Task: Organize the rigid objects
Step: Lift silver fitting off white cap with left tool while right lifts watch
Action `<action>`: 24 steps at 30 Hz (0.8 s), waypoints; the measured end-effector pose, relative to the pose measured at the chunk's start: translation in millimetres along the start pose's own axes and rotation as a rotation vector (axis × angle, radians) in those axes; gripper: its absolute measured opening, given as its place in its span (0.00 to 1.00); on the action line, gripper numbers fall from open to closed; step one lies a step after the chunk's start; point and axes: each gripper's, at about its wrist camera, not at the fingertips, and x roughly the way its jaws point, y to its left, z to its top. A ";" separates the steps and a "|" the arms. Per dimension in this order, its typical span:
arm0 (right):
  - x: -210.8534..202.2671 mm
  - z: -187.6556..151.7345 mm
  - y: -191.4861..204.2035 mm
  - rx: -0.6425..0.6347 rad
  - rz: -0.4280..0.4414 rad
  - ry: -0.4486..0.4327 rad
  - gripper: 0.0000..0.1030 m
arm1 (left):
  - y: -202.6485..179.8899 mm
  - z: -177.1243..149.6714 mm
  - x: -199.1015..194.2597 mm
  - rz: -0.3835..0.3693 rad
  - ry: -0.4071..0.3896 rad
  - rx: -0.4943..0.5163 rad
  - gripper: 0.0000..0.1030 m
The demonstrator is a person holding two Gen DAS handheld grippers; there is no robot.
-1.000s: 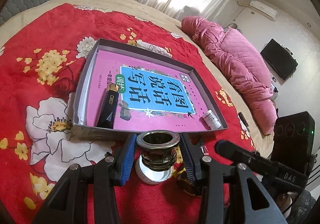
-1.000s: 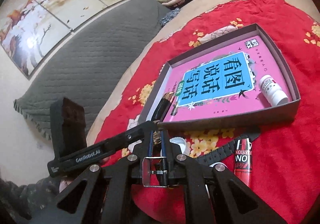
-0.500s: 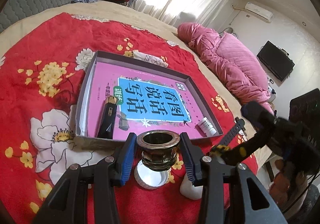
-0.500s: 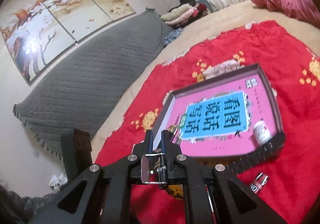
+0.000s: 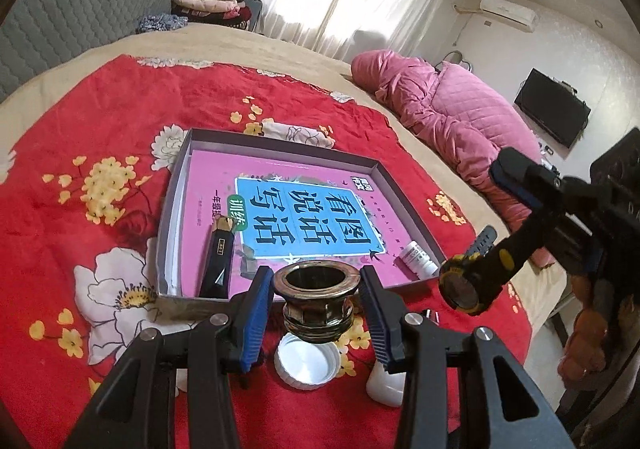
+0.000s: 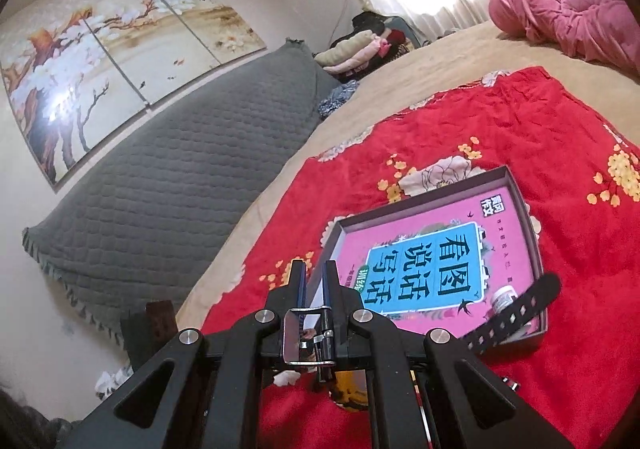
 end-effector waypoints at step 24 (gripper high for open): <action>18.3 21.2 -11.8 0.019 -0.093 -0.031 0.08 | 8.5 15.2 41.3 0.070 -0.035 0.072 0.43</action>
